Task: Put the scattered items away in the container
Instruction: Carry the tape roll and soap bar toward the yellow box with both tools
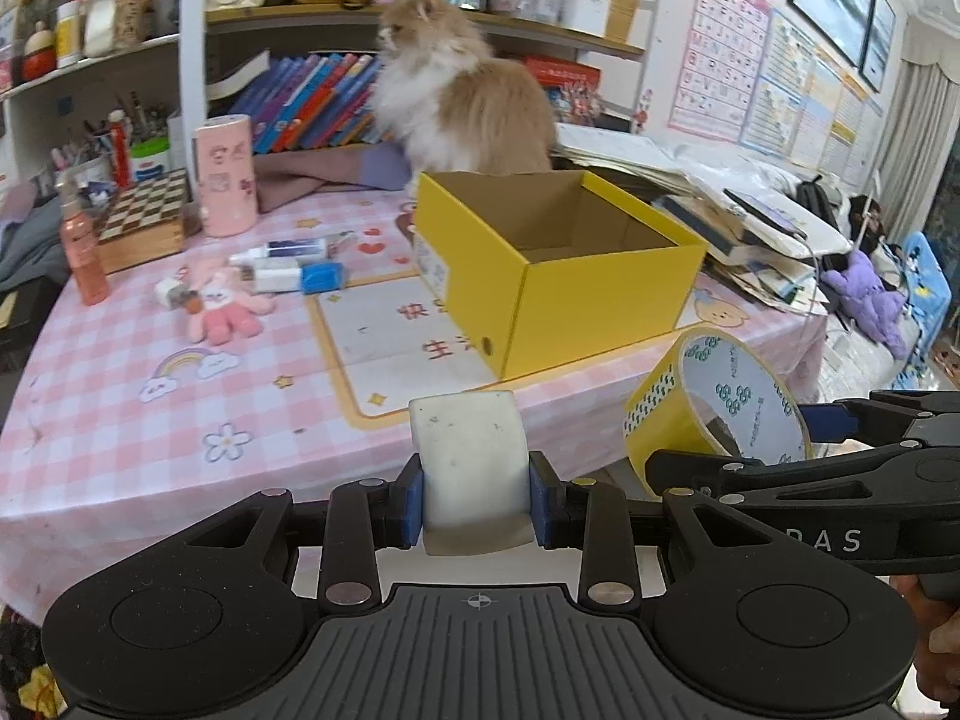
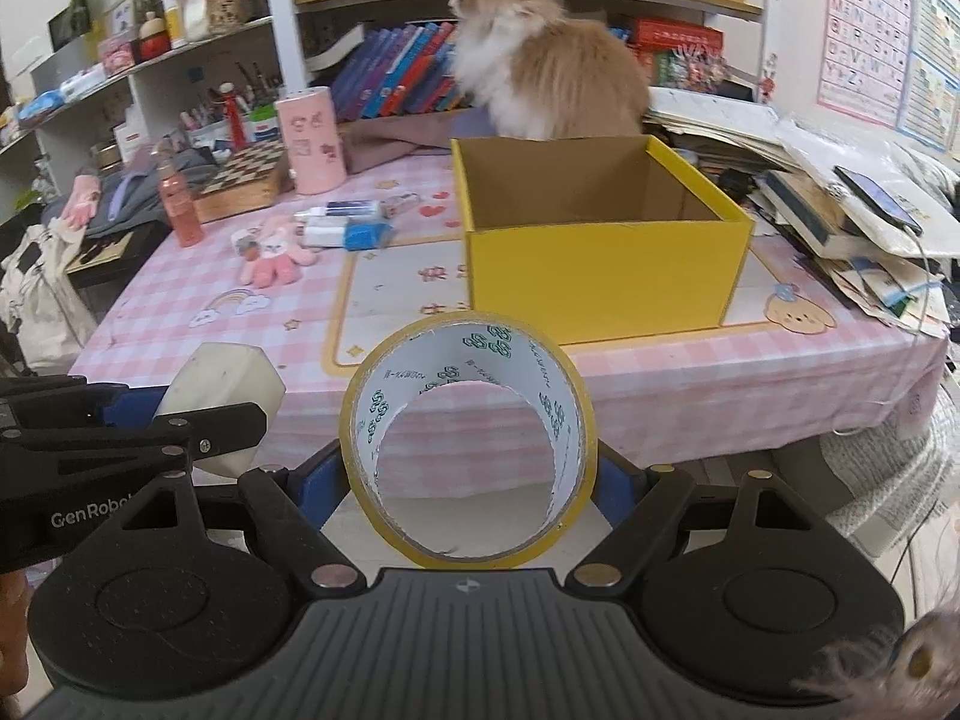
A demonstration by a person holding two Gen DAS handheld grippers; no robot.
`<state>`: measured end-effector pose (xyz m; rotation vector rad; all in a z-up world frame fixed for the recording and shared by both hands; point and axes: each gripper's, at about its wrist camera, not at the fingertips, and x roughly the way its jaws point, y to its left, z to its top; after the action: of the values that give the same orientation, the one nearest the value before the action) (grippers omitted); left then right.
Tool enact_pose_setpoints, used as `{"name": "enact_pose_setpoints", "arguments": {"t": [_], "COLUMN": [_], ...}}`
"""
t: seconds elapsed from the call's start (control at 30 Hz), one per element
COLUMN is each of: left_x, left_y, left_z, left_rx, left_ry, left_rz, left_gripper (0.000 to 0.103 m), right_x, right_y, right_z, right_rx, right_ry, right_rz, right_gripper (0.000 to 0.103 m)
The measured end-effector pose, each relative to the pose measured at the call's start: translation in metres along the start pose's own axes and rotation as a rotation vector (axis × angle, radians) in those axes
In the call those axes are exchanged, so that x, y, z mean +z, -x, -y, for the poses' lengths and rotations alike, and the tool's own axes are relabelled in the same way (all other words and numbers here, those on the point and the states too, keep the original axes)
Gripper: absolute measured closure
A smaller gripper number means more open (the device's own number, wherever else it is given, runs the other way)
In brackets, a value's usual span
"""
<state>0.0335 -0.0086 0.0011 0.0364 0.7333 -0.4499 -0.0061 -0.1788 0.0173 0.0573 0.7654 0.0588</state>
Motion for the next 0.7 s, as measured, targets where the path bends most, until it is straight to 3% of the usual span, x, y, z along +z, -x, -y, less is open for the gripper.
{"name": "enact_pose_setpoints", "arguments": {"t": [0.7], "left_x": [0.031], "left_y": [-0.058], "left_z": [0.056], "left_rx": [-0.087], "left_ry": [-0.111], "left_rz": [-0.043], "left_gripper": [0.071], "right_x": [0.008], "right_y": [-0.019], "right_z": [0.074], "right_rx": [-0.092], "right_ry": [-0.096], "right_rz": [-0.037], "right_gripper": [0.022]}}
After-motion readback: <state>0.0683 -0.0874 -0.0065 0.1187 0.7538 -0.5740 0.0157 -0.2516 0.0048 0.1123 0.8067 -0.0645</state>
